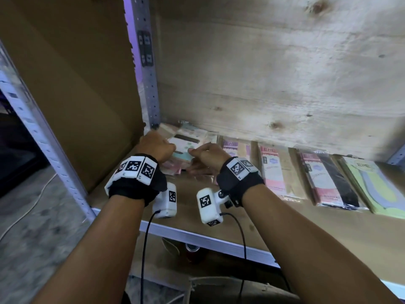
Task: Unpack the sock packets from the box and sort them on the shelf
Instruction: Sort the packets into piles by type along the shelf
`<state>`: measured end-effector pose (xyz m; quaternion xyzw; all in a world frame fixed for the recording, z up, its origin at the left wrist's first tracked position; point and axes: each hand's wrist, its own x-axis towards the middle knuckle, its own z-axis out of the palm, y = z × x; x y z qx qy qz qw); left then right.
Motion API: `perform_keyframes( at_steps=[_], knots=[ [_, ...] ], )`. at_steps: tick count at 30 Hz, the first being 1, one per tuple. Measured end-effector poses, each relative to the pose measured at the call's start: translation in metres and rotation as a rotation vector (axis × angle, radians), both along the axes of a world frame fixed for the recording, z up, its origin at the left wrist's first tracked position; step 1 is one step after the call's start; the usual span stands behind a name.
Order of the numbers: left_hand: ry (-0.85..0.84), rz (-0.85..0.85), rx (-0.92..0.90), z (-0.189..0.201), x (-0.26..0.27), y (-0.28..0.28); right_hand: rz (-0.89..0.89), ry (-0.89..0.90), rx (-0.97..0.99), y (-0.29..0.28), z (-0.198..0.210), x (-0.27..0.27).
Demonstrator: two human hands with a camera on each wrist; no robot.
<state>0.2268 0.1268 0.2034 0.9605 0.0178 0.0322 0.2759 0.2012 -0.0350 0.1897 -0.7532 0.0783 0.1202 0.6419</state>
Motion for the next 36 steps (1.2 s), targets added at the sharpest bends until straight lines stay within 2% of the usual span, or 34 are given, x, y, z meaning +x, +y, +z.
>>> perform_keyframes(
  at_steps=[8, 10, 12, 15, 16, 18, 21, 24, 26, 28, 32, 36],
  knots=[
    [0.027, -0.023, -0.059, 0.000, -0.004, -0.002, -0.063, 0.036, -0.260, -0.017, -0.007, -0.002],
    [0.080, -0.047, -0.141, -0.003, -0.004, -0.005, -0.049, 0.027, -0.358, -0.027, -0.005, -0.007],
    [0.139, -0.065, -0.248, -0.005, -0.004, -0.010, -0.049, 0.022, -0.293, -0.034, -0.003, -0.013],
    [0.164, -0.061, -0.299, -0.005, -0.008, -0.016, -0.117, -0.009, 0.033, -0.041, 0.000, -0.025],
    [0.155, -0.056, -0.319, -0.004, -0.010, -0.018, -0.123, -0.046, 0.056, -0.045, 0.000, -0.028],
    [0.179, -0.062, -0.478, -0.001, -0.014, -0.026, -0.123, -0.120, 0.032, -0.052, 0.003, -0.035],
    [0.309, -0.078, -0.869, 0.007, -0.025, -0.039, -0.123, -0.235, -0.038, -0.061, 0.009, -0.045],
    [0.346, -0.172, -1.205, 0.016, -0.032, -0.049, -0.095, -0.409, -0.185, -0.073, 0.015, -0.055],
    [0.367, -0.206, -1.383, 0.020, -0.033, -0.054, -0.056, -0.518, -0.273, -0.082, 0.017, -0.064],
    [0.396, -0.216, -1.482, 0.021, -0.032, -0.059, -0.033, -0.591, -0.373, -0.090, 0.018, -0.073],
    [0.417, -0.150, -1.505, 0.017, -0.031, -0.072, -0.032, -0.626, -0.562, -0.111, 0.015, -0.090],
    [0.456, -0.123, -1.429, 0.006, -0.031, -0.082, -0.084, -0.573, -0.436, -0.137, 0.010, -0.096]
  ],
)
